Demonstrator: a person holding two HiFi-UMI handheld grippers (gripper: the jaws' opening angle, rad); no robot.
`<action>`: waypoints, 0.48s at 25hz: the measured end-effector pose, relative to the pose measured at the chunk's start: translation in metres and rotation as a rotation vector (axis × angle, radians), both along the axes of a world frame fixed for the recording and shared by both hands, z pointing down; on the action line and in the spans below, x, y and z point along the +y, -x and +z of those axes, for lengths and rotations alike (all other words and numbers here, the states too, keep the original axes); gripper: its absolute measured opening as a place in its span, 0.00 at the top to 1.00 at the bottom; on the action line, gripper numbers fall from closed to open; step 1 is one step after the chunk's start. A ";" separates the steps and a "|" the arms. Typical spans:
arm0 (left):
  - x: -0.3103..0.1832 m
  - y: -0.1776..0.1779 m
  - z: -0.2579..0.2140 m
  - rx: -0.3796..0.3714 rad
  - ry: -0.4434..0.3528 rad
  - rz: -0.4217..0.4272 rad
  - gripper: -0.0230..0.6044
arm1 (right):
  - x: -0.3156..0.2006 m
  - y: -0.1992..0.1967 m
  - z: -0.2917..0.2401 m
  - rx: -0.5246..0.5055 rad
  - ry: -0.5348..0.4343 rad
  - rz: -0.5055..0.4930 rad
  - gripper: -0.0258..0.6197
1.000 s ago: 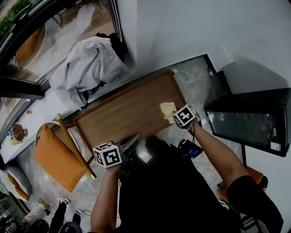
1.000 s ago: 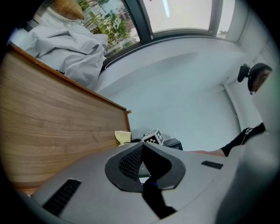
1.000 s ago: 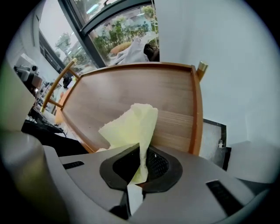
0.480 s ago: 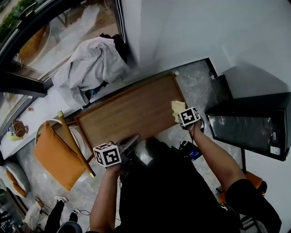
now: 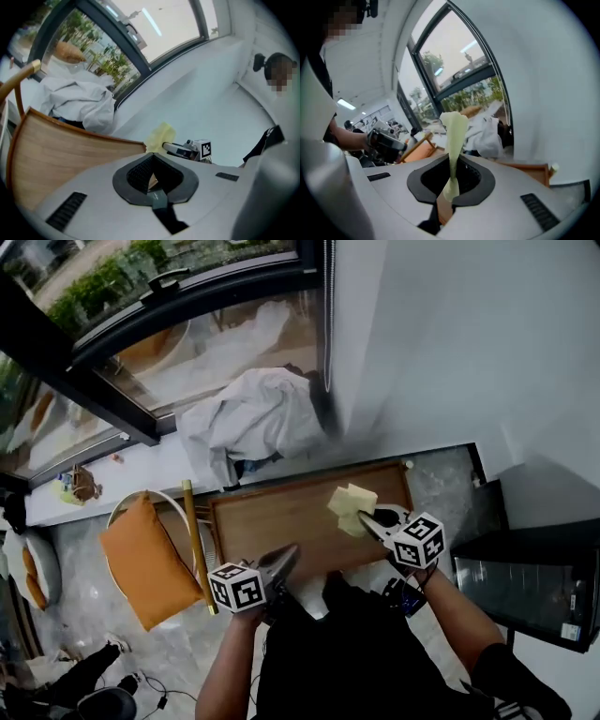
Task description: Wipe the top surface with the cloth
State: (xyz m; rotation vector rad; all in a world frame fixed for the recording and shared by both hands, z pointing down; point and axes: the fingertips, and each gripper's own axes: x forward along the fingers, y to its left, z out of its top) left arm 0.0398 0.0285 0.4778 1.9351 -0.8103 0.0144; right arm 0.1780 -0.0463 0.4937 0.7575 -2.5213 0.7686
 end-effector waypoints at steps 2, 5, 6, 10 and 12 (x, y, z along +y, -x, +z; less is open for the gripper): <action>-0.006 0.007 -0.025 -0.053 -0.076 -0.019 0.95 | -0.009 0.016 -0.049 -0.092 -0.087 -0.041 0.91; -0.011 0.020 -0.070 -0.099 -0.211 -0.067 0.95 | -0.022 0.030 -0.124 -0.221 -0.209 -0.107 0.91; -0.009 0.026 -0.087 -0.098 -0.261 -0.082 0.95 | -0.022 0.034 -0.149 -0.267 -0.244 -0.128 0.91; 0.008 0.039 -0.151 -0.065 -0.473 -0.089 0.95 | -0.001 0.038 -0.236 -0.414 -0.354 -0.186 0.91; 0.021 0.047 -0.179 -0.066 -0.571 -0.094 0.95 | 0.023 0.038 -0.267 -0.453 -0.416 -0.196 0.91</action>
